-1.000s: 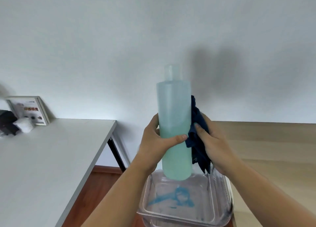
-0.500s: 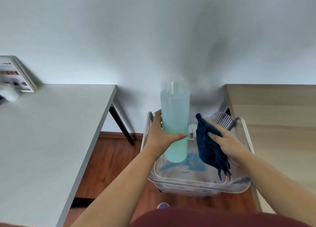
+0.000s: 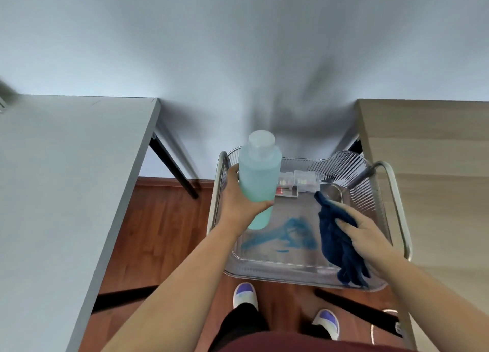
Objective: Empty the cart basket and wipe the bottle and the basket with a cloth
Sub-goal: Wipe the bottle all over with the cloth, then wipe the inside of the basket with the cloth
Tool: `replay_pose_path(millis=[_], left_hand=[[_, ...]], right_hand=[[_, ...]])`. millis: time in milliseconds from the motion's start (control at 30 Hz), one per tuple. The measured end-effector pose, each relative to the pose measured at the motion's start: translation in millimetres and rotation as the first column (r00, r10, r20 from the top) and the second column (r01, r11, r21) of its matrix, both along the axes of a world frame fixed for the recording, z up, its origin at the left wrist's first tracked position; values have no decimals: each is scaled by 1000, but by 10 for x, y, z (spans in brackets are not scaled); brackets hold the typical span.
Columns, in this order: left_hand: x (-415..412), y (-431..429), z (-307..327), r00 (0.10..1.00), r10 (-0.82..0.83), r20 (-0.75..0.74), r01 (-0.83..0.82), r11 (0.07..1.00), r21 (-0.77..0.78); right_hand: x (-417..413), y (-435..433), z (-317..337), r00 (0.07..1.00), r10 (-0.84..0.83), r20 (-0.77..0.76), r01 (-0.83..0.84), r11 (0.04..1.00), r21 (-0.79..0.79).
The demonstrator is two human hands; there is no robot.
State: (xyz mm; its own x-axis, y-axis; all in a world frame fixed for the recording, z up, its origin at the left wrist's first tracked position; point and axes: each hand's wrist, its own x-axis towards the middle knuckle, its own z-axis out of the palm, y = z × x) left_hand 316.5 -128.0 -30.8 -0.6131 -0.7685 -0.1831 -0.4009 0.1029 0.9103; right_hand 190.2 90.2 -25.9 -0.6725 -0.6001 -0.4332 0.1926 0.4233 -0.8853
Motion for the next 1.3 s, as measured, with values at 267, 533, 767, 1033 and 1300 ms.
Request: replay_pose_path(millis=[267,533,767,1033,1300], left_hand=[[-67,81,-186,999,38,-1,-38,999,-15],[109,154,-191,997,66,-26,-64,996,69],[256,271,71,996,-36,77,39,998,-40],[824,778,435,992,-73,100,104,929,-355],[861,577,525,992,-78,101,121,824,-554]], right_hand=[[-63,-71,-159,1000,27,-5,-27,999,31],[-113,-74,-125,999,34,-19,-33,999,14],[-201,32,-64,999,1,-33,-2,1000,-18],[-193,-111,-389,926,195,-324,-131,969,208],[122,-456,-940,674,671,-310,-308,636,707]])
